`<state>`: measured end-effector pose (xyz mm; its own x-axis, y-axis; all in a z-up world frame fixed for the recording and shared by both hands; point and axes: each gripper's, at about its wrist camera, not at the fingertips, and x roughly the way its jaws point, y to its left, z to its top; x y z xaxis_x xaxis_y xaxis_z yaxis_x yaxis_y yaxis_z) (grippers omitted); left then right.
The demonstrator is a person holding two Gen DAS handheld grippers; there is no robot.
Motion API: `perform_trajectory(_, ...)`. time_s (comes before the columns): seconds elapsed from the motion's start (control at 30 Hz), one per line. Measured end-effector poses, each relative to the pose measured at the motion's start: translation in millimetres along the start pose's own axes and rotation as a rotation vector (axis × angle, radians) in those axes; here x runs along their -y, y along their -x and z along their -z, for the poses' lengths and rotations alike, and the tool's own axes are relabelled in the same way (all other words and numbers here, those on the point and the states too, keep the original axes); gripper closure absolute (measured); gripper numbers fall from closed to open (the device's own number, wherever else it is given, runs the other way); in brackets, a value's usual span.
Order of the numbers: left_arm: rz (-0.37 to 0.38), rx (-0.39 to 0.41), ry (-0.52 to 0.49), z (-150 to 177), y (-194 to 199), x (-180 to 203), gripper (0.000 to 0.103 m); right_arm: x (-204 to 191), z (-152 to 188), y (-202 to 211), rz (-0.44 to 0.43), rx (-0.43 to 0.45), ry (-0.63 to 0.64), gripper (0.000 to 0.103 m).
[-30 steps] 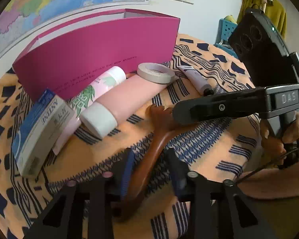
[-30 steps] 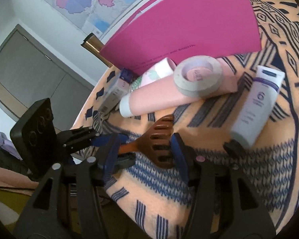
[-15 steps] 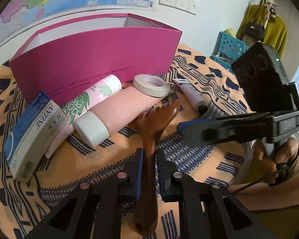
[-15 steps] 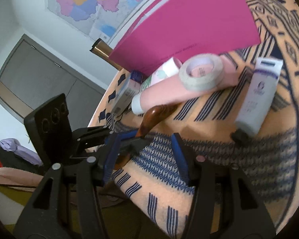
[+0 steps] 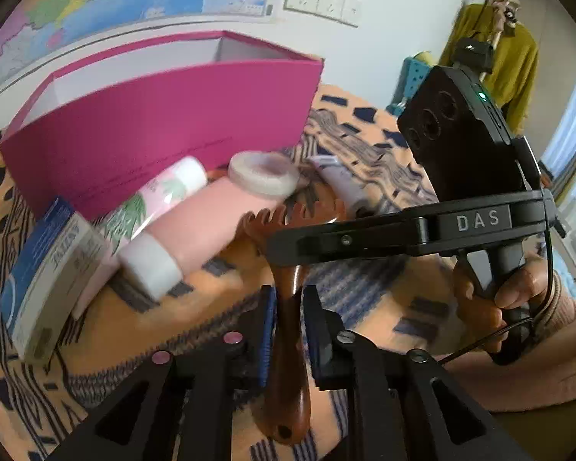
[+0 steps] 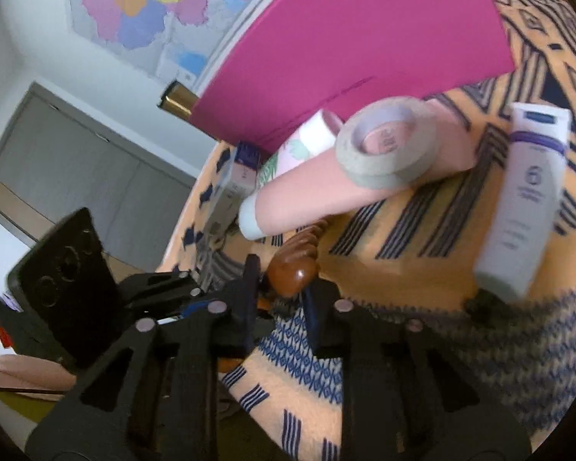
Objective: Organize rigid objects
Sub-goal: 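Carry the back scratcher into the magenta box and open the right gripper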
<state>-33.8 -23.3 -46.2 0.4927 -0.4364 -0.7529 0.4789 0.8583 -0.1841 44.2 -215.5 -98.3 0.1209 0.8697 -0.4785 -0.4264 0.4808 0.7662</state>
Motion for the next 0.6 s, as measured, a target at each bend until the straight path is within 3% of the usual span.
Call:
perform_trajectory(0.03, 0.011, 0.004, -0.003, -2.0, 1.7, 0.6, 0.077, -2.4, -0.3, 5.2, 0.003, 0.013, 0.012, 0.084)
perform_trajectory(0.13, 0.042, 0.041, -0.015, -12.5, 9.3, 3.8, 0.072, -16.1, -4.6, 20.5, 0.002, 0.046, 0.066, 0.087)
perform_trajectory(0.33, 0.081, 0.126, -0.039, -46.6, 26.6, 5.4, 0.071, -46.5, -26.5, 46.7, 0.021, 0.117, 0.185, 0.088)
perform_trajectory(0.6, 0.051, 0.224, -0.047, -117.1, 44.0, -5.6, 0.071, -79.6, -82.3, 75.0, 0.068, 0.234, 0.33, 0.088)
